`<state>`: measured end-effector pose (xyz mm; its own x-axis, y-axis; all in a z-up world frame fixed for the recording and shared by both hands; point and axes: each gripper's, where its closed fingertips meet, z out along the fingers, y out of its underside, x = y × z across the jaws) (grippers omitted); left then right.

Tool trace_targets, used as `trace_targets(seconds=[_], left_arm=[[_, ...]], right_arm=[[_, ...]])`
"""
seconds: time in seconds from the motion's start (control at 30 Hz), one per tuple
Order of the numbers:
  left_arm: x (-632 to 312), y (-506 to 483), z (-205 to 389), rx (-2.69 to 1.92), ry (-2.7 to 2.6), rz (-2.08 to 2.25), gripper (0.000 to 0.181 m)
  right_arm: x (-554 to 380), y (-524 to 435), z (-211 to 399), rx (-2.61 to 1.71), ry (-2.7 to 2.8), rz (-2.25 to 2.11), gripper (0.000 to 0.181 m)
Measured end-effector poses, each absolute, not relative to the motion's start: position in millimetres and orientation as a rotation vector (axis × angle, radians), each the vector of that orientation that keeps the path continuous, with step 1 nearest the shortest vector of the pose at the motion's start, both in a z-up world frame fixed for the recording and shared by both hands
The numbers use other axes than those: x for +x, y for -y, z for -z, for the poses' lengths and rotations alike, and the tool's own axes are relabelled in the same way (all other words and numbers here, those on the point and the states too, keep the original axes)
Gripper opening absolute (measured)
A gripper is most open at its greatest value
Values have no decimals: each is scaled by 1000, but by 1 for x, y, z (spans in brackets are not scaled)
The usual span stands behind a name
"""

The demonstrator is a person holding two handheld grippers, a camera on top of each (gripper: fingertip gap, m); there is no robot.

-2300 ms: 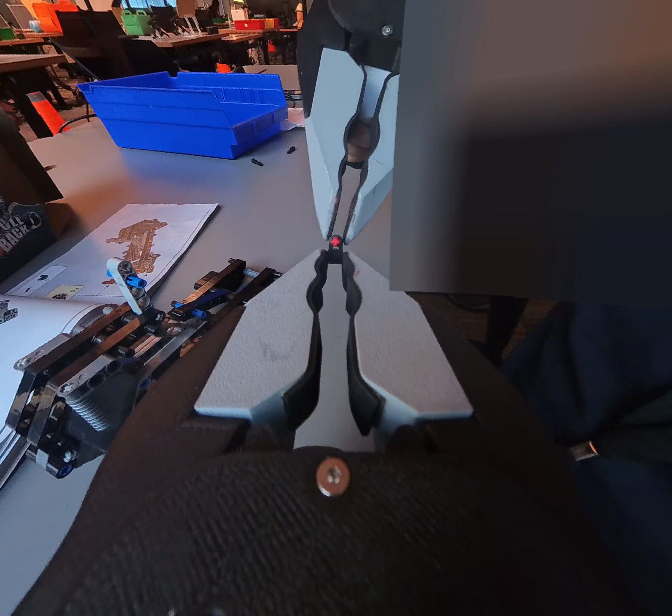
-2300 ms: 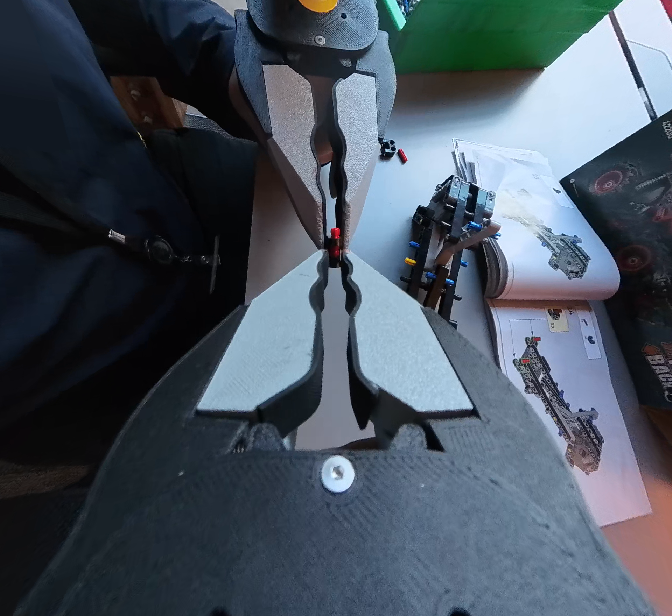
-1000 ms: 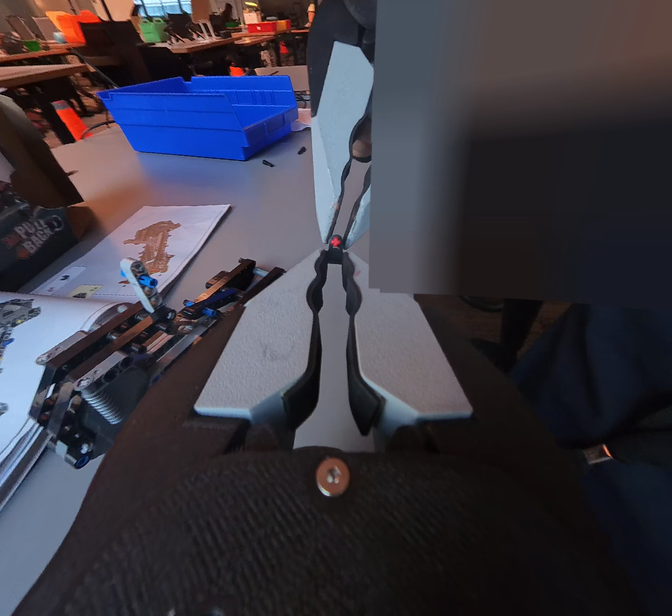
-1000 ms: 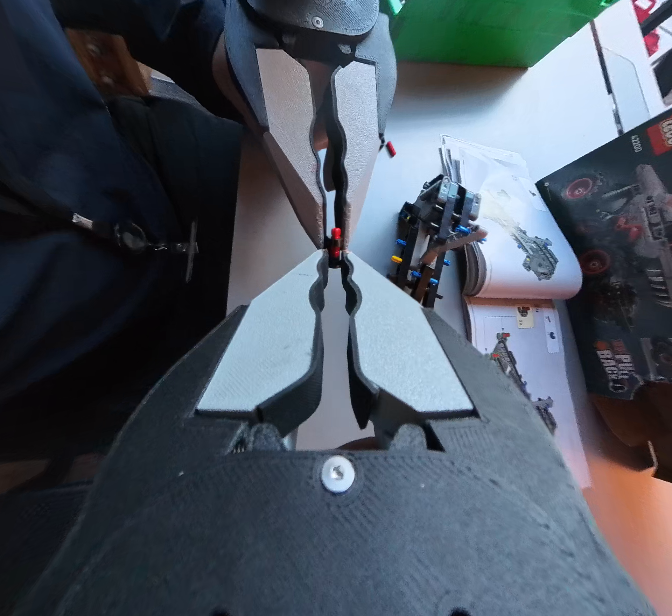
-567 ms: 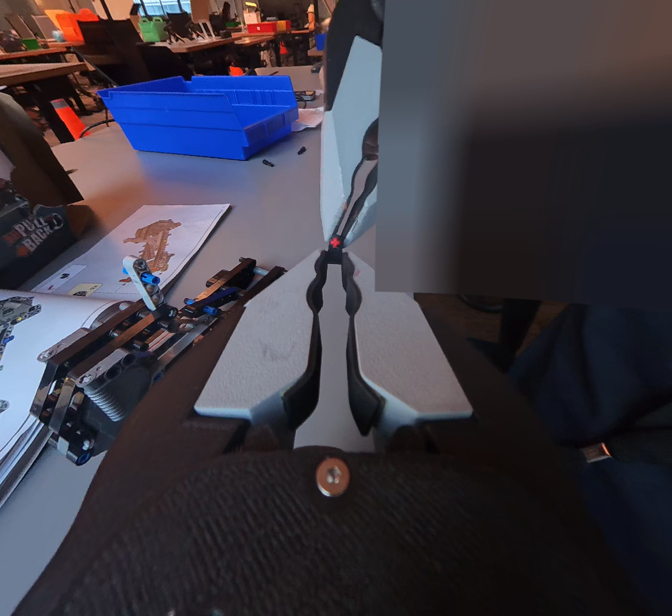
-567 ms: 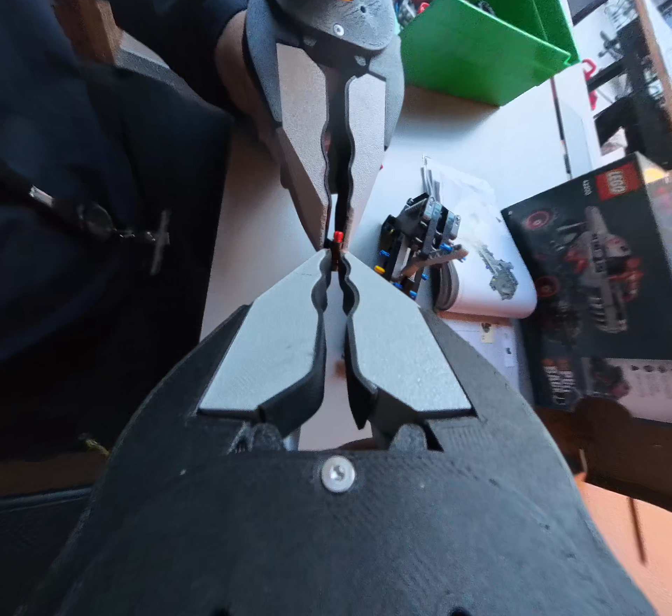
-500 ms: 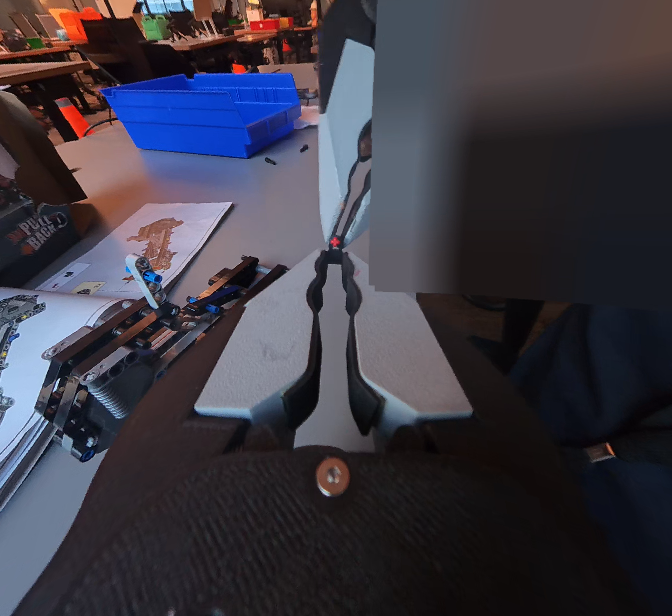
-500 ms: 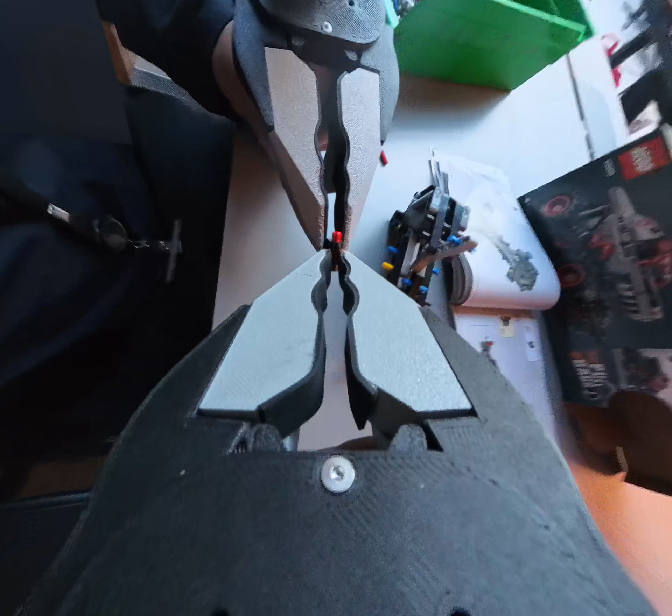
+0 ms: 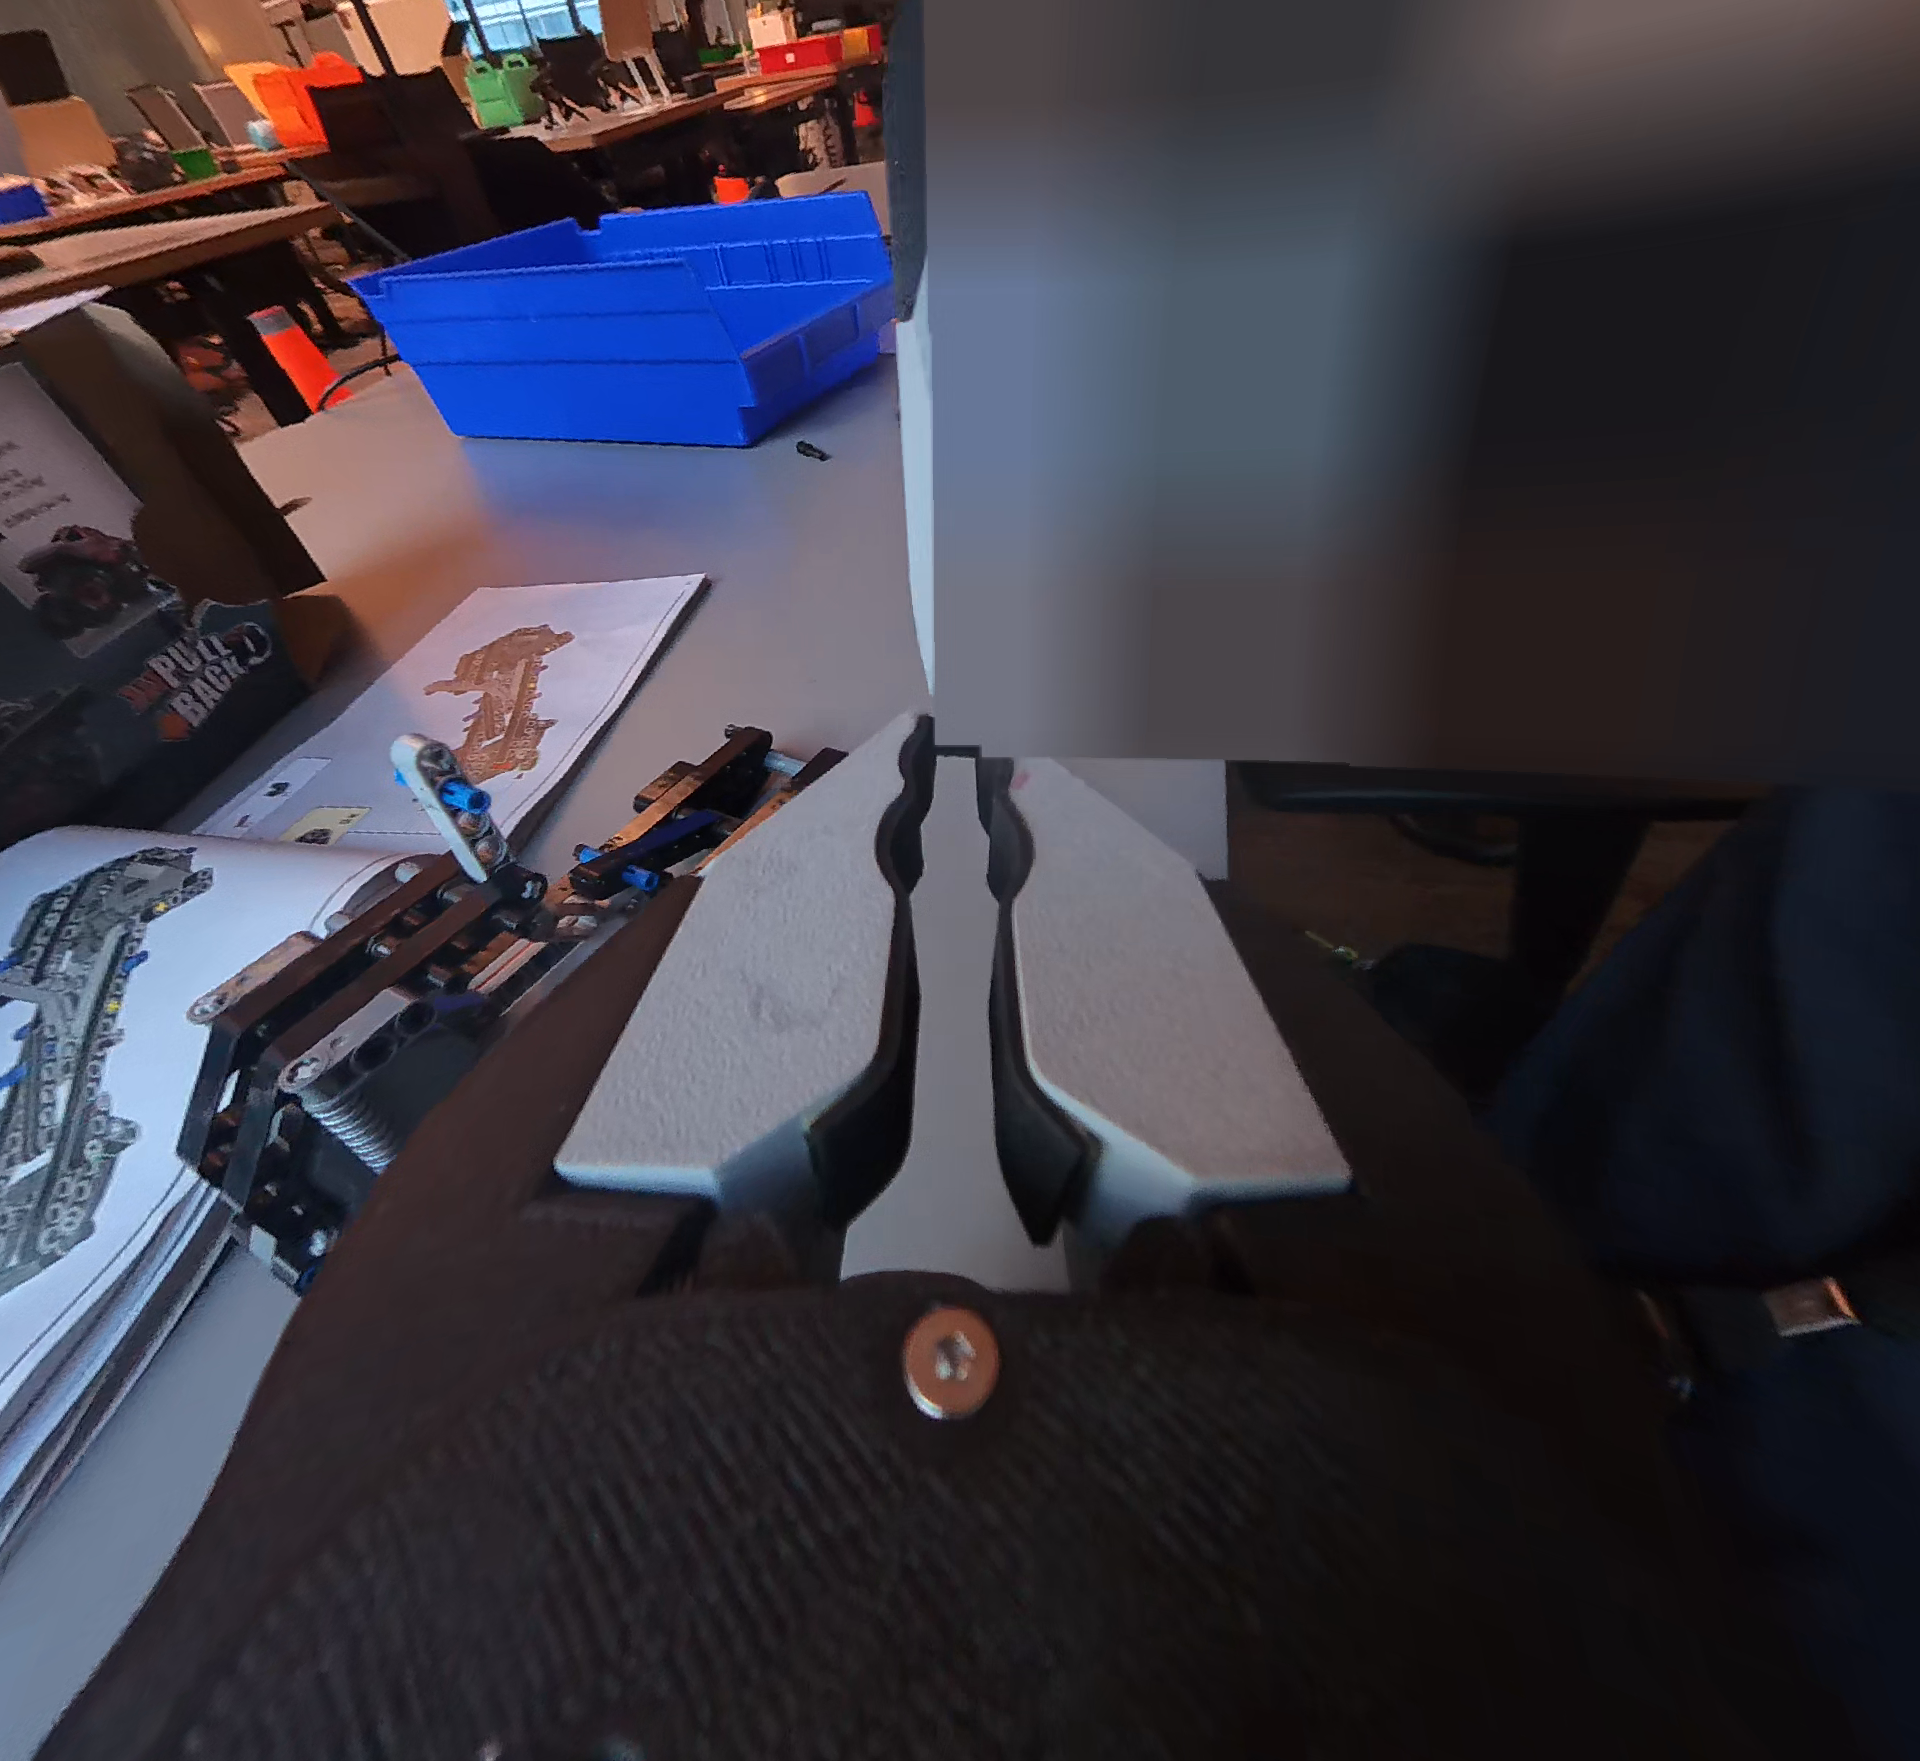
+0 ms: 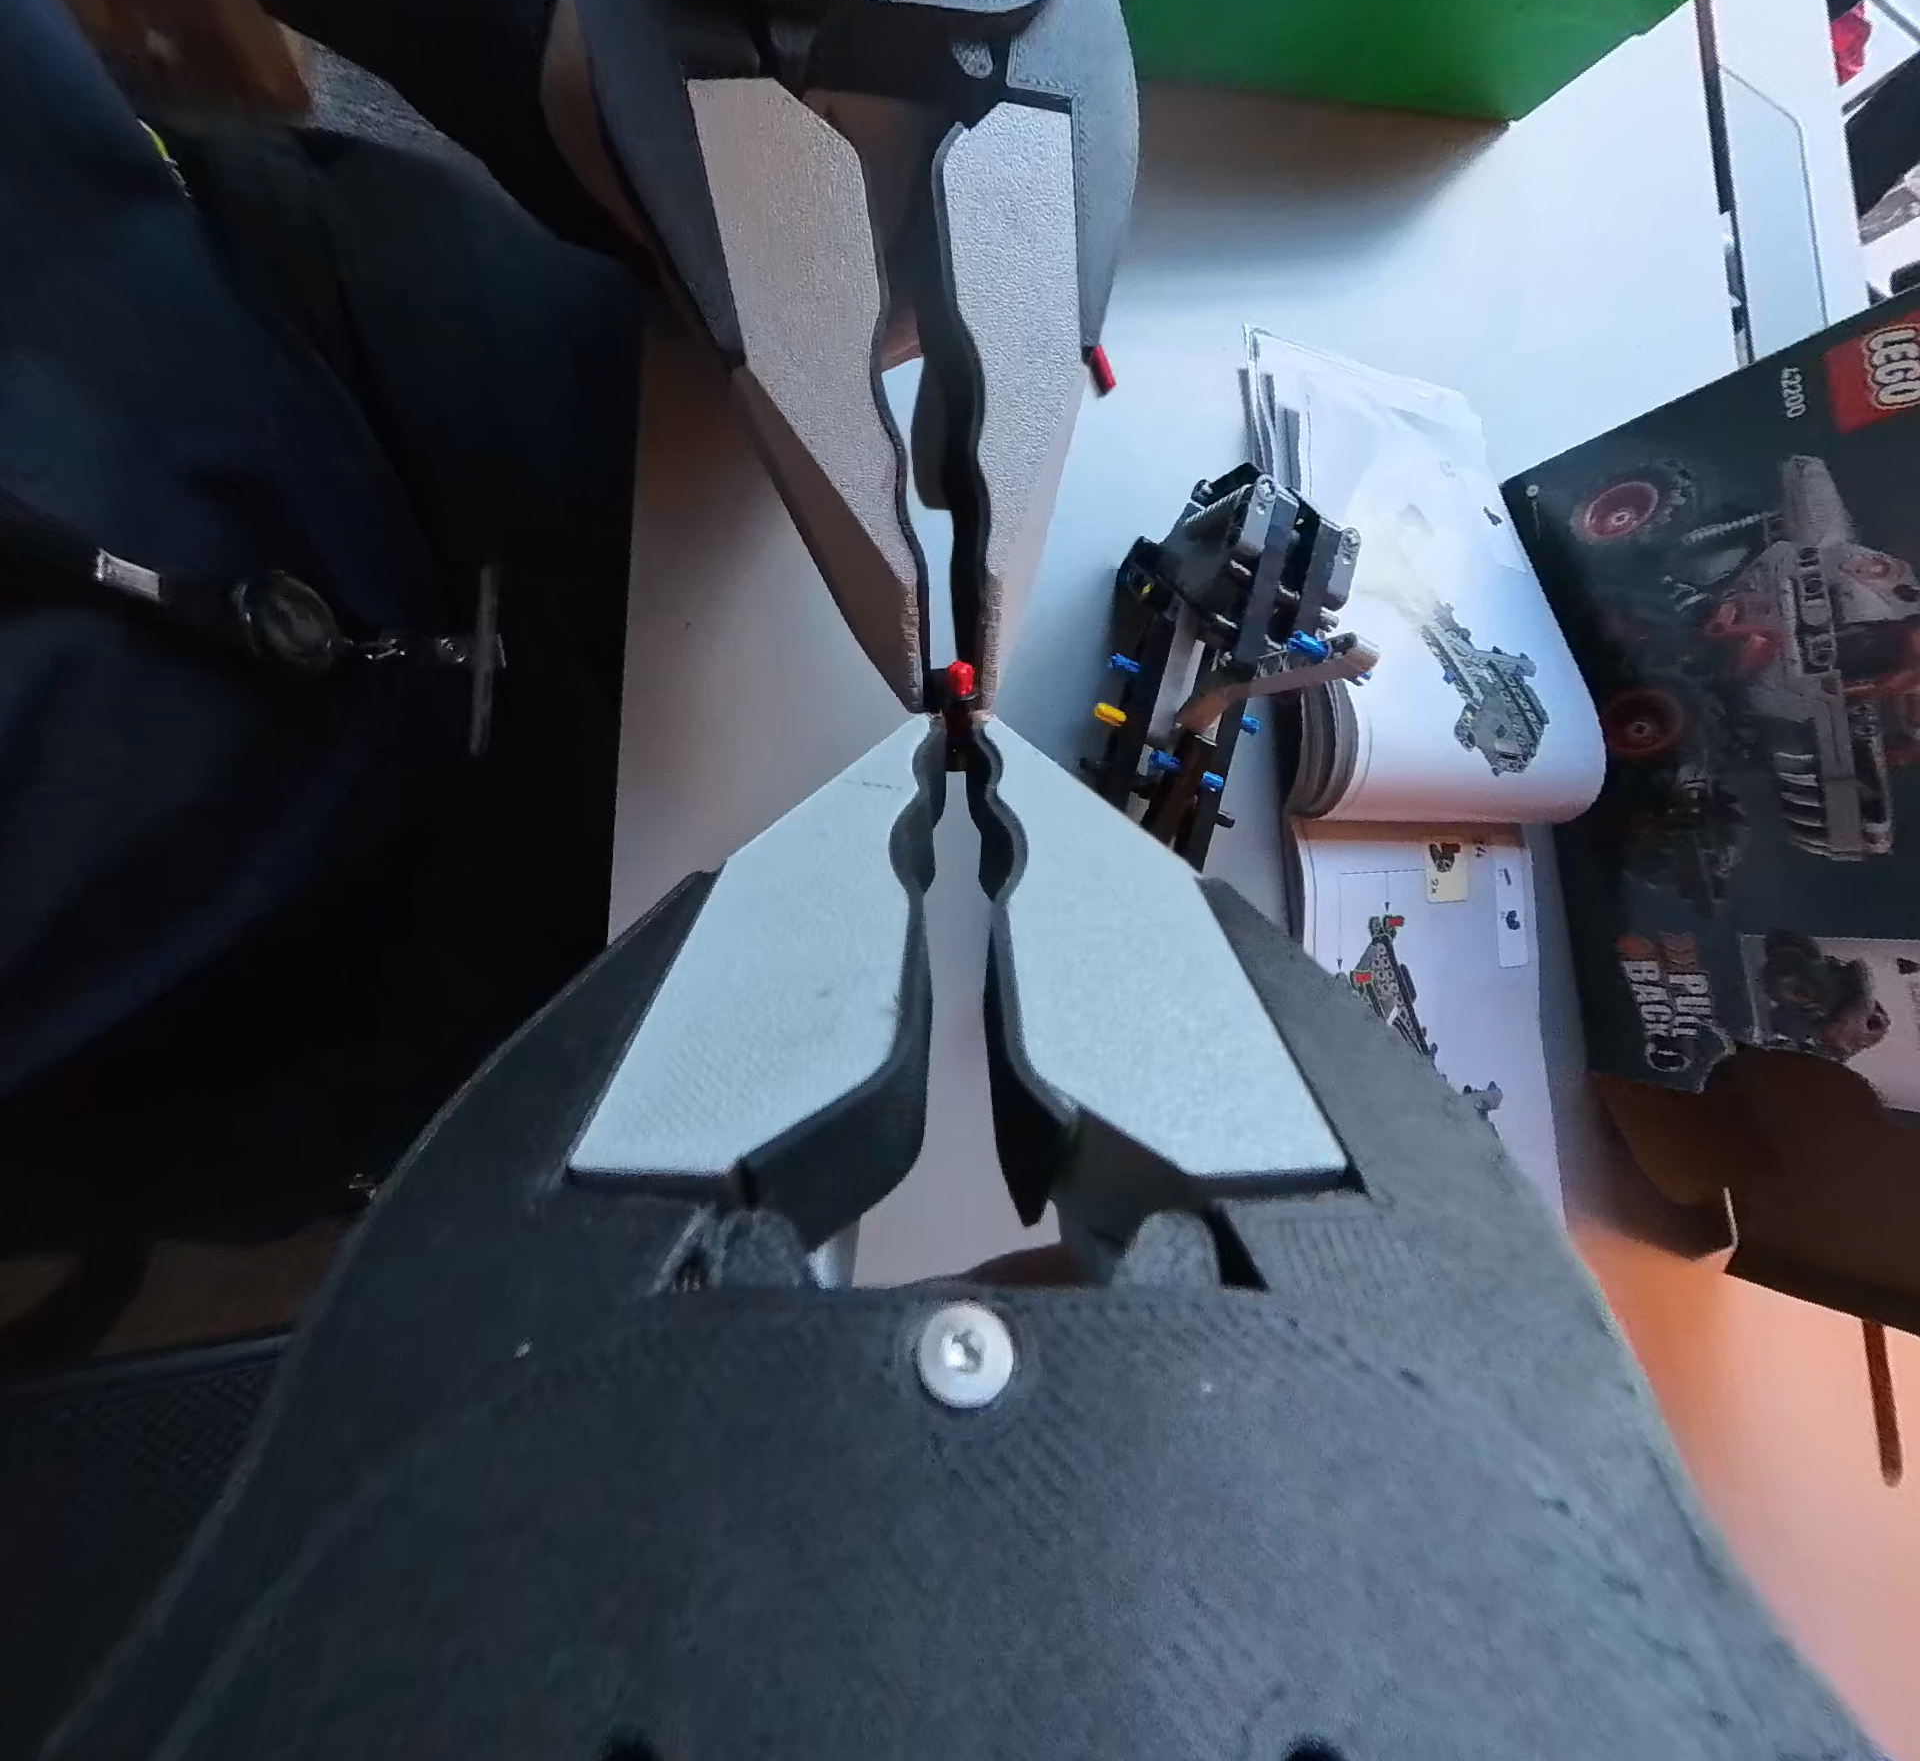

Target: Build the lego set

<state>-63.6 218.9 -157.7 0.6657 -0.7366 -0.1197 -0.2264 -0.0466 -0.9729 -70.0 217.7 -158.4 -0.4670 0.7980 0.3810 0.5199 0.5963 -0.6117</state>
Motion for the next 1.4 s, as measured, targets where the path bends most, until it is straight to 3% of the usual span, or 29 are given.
trace_targets(seconds=[0.37,1.13,1.4], left_arm=[[-72,-218,146,-1576,-721,705,5],[-66,-220,153,-1589,-771,579,5],[-72,-220,143,-1558,-707,684,5]], right_arm=[[-81,-214,141,-1052,1803,-1190,0],[-71,-218,152,-1009,2169,-641,0],[-81,-215,139,-1022,1830,-1225,0]])
